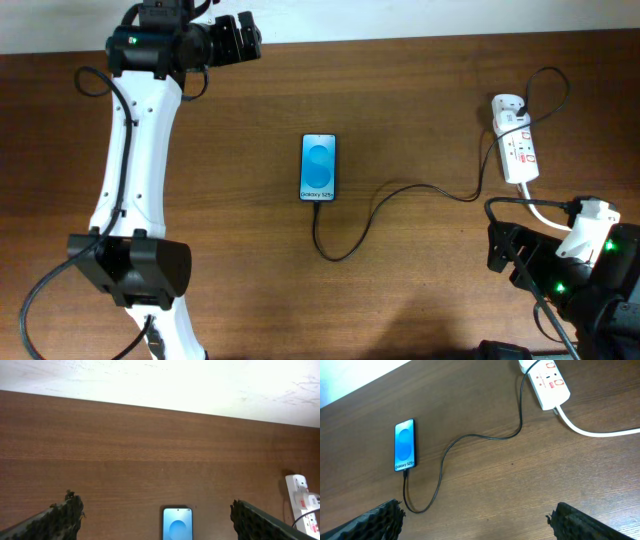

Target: Plug charger to phone and switch on socket

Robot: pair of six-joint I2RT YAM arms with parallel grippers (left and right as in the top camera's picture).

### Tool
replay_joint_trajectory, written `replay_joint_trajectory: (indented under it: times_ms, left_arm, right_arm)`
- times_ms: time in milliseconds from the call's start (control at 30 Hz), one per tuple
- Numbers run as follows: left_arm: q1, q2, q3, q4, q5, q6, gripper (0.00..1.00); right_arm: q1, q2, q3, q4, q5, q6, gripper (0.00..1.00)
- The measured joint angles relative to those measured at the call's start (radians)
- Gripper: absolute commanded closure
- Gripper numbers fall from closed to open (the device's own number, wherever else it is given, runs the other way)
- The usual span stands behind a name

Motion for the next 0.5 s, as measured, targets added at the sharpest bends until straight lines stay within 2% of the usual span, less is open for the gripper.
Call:
replay_joint_trajectory:
  times_ms: [167,267,367,500]
  left_arm:
    - [0.000,0.000,0.000,0.000,0.000,0.000,0.01]
    - [0.000,0.000,0.000,0.000,0.000,0.000,0.01]
    - [0.000,0.000,0.000,0.001,0.000,0.000,0.01]
    - [0.000,0.000,0.000,0.002,0.000,0.000,0.01]
  right_arm:
    - [0.000,0.000,-0.001,0.000,-0.001,0.000,0.02]
    - [0.092,-0.013,-0.020,0.077,0.023,0.000,0.02]
    - [0.174,-0.206,-0.254,0.318,0.053,0.000,0.02]
    - [0.182,-0.462,-0.576,0.612,0.065,-0.026,0.02]
